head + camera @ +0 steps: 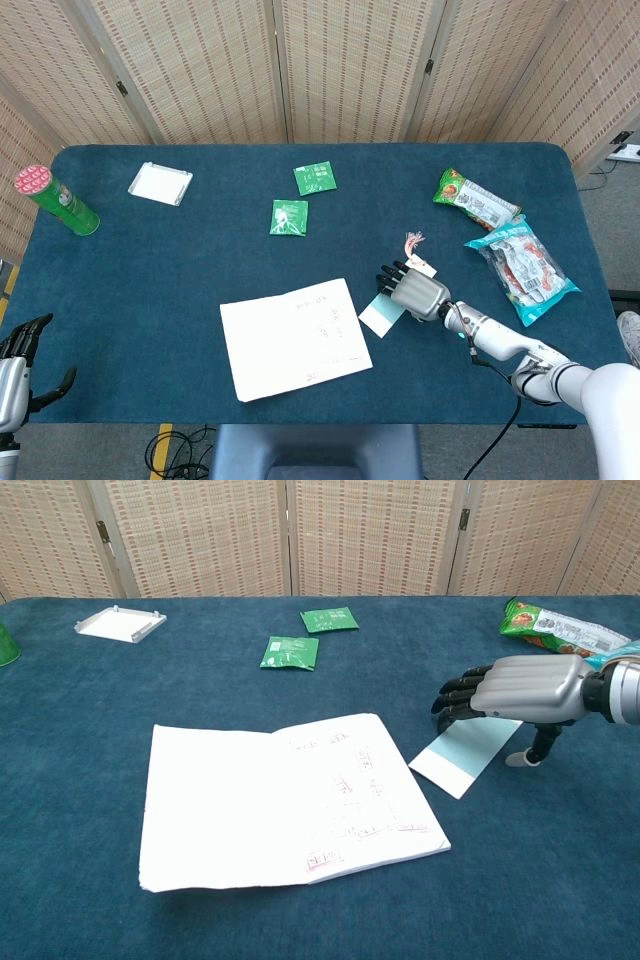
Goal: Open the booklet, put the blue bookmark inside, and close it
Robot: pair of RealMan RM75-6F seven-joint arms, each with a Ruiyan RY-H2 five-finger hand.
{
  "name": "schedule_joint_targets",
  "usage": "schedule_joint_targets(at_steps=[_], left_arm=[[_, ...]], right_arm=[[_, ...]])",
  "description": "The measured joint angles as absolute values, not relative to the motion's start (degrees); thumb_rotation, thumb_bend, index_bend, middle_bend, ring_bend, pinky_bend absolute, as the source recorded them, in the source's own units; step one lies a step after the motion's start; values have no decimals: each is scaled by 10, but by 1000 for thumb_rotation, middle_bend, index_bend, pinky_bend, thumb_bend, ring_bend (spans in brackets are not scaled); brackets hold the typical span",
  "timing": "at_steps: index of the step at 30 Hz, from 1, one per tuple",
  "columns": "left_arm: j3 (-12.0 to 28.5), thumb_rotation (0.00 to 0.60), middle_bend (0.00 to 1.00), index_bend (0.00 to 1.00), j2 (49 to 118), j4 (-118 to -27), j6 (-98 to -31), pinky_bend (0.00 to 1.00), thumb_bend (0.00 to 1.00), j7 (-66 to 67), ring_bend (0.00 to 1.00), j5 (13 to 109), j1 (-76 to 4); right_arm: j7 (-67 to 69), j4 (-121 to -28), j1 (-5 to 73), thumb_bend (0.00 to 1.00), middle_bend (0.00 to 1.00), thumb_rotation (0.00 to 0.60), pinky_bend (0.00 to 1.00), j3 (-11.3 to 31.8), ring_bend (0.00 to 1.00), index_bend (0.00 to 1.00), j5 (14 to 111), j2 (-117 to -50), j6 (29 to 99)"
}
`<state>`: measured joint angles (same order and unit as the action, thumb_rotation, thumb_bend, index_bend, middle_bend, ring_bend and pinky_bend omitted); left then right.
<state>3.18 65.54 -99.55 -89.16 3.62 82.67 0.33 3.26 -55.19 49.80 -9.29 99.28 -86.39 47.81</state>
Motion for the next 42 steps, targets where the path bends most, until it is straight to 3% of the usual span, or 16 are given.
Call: schedule_joint_targets(at_steps=[22, 35, 42], left_arm=[[31, 600, 170, 140, 657, -989, -892, 227, 342, 29, 142, 823, 6], [31, 600, 170, 140, 657, -990, -892, 227, 342, 28, 142, 826, 5], [31, 600, 170, 140, 656, -991, -893, 227, 342, 27, 142, 828, 6]], right_arm=[[38, -515, 497, 225, 105, 600, 120, -88, 0, 233, 992, -890, 484], [40, -503, 485, 272, 196, 600, 120, -88, 16, 395, 994, -899, 508], [42, -500, 478, 288, 202, 600, 120, -89, 23, 402, 997, -900, 524]])
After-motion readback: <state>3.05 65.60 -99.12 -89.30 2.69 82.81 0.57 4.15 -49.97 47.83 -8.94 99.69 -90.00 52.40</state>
